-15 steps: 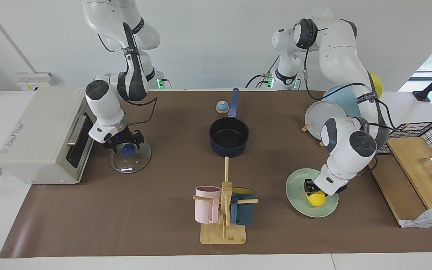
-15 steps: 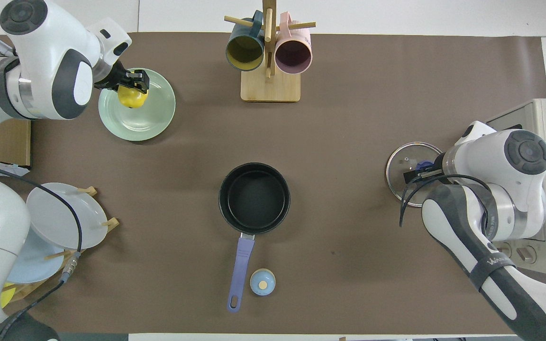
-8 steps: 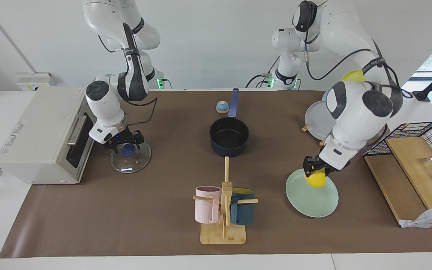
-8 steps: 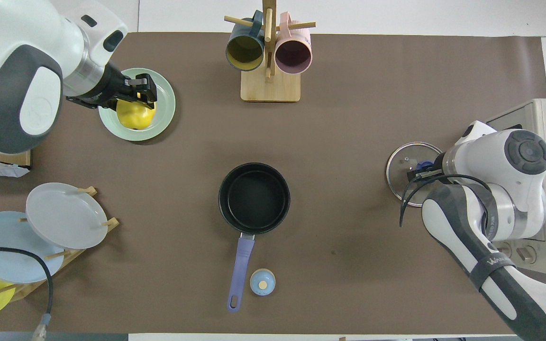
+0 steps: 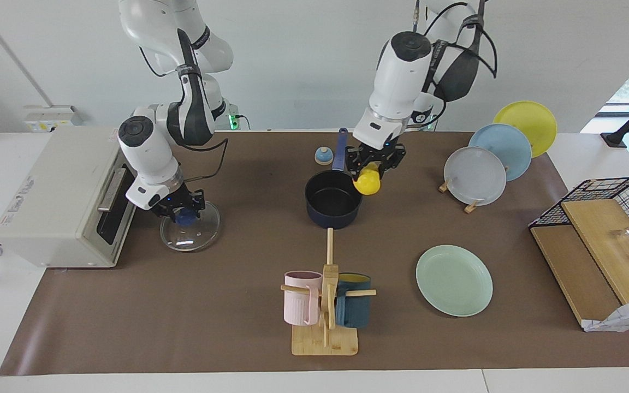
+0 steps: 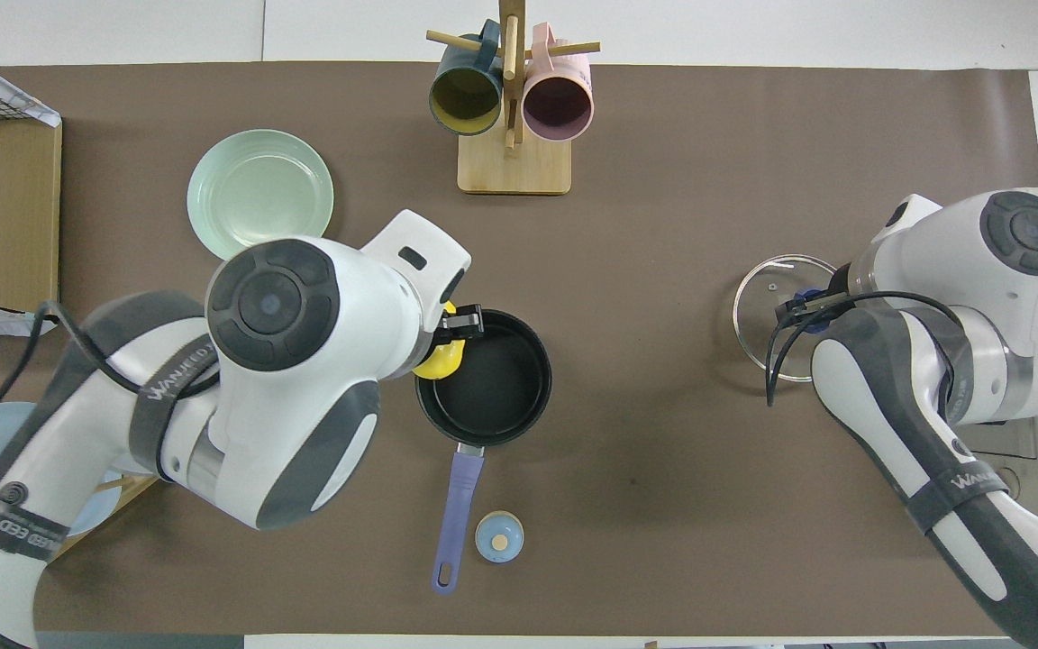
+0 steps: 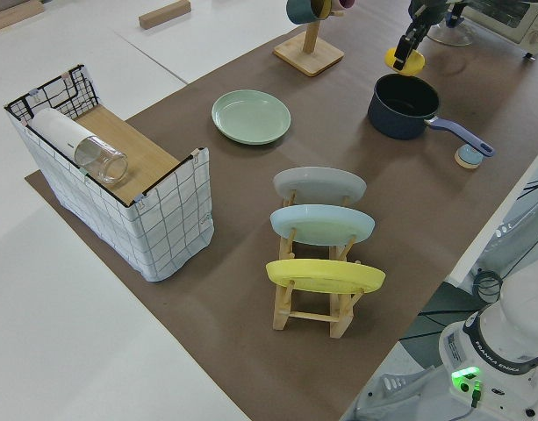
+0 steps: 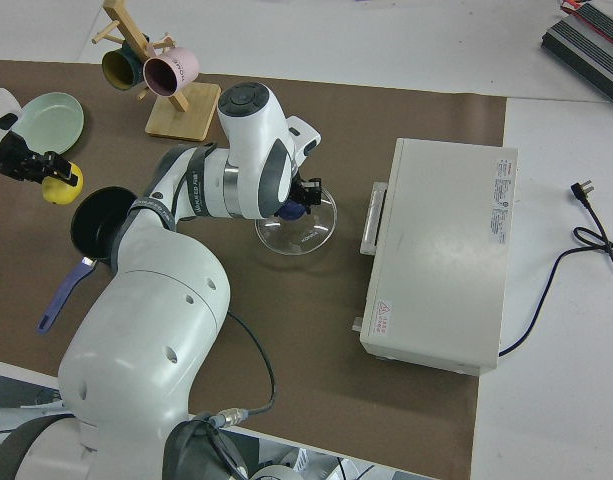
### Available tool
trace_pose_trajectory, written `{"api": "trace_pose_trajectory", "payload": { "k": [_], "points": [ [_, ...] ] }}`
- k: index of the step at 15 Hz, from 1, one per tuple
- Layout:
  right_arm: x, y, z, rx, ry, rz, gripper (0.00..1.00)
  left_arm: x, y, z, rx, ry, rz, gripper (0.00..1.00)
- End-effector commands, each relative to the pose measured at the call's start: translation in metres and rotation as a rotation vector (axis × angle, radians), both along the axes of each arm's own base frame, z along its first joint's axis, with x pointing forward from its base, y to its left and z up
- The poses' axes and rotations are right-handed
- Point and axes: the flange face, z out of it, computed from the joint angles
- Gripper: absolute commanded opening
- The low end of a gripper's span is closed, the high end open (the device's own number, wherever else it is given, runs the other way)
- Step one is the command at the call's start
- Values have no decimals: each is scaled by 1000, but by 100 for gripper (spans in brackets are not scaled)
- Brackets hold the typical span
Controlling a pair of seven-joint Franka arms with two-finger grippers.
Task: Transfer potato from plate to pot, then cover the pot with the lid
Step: 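Carry the potato over the saucepan with the left gripper while the right lifts the lid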
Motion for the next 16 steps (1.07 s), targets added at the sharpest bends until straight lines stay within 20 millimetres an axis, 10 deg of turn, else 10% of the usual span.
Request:
{"api": "trace_pose_trajectory", "payload": {
  "k": [1, 9, 16],
  "points": [
    [15, 36, 28, 3, 28, 3, 5, -13, -9, -20, -22, -10, 9, 0],
    [7, 102, 53, -4, 17, -49, 0, -33, -20, -82, -22, -29, -22, 0],
    [5, 122, 60, 43, 12, -73, 0, -50, -21, -121, -19, -46, -47, 0]
  ]
}}
